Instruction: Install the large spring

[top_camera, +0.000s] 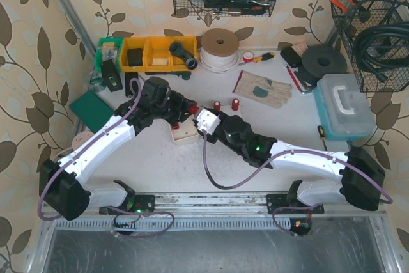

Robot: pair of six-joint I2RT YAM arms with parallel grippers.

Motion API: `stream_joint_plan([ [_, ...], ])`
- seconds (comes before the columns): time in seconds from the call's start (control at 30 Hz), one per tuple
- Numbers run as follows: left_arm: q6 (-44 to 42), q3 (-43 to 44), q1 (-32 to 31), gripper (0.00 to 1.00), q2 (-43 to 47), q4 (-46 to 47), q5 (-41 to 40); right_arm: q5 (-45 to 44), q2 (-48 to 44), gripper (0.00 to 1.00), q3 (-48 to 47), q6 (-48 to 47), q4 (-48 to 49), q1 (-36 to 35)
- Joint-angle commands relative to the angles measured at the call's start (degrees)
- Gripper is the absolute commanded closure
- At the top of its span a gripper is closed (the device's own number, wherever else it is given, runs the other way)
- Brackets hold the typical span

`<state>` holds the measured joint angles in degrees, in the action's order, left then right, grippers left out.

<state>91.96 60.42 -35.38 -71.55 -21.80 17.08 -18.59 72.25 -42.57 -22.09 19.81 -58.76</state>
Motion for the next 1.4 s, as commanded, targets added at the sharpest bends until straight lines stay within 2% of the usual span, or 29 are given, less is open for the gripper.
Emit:
stream_joint_plan([
  [0.0, -0.6, 1.5, -0.5, 1.0, 2.4, 1.8, 1.4, 0.2, 0.6, 0.52, -2.3, 0.1, 1.3, -0.3],
  [0.2, -0.6, 1.6, -0.5, 1.0, 2.2, 2.1, 1.7, 0.4, 1.0, 0.57, -2.6, 0.4, 0.4, -0.3],
  [0.67, -0.6, 1.6, -0.5, 1.0, 2.3, 2.3, 2.1, -0.1, 2.9, 0.58, -4.1, 0.0, 0.5, -0.3],
  [0.77, -0.6, 1.6, -0.5, 1.0, 2.2, 2.4, 2.2, -0.2, 3.0, 0.63, -4.3, -0.1, 0.1, -0.2],
  [0.93, -0.5, 1.5, -0.5, 1.0, 2.2, 2.6, 2.3, -0.8, 2.5, 0.86, -3.8, 0.3, -0.3, -0.2],
  [1.2, -0.2, 1.8, -0.5, 1.0, 2.4, 2.5, 2.2, -1.4, 2.7, 0.87, -3.9, 0.4, -1.2, -0.2],
  [1.27, -0.2, 1.7, -0.5, 1.0, 2.5, 2.5, 2.2, -1.3, 3.1, 0.91, -4.2, 0.2, -1.6, -0.3],
  [1.33, -0.2, 1.6, -0.5, 1.0, 2.6, 2.4, 2.2, -1.1, 3.5, 1.0, -4.6, 0.2, -1.9, -0.2],
  [1.37, -0.2, 1.6, -0.5, 1.0, 2.6, 2.3, 2.2, -0.9, 3.7, 1.0, -4.7, 0.4, -2.1, -0.1],
])
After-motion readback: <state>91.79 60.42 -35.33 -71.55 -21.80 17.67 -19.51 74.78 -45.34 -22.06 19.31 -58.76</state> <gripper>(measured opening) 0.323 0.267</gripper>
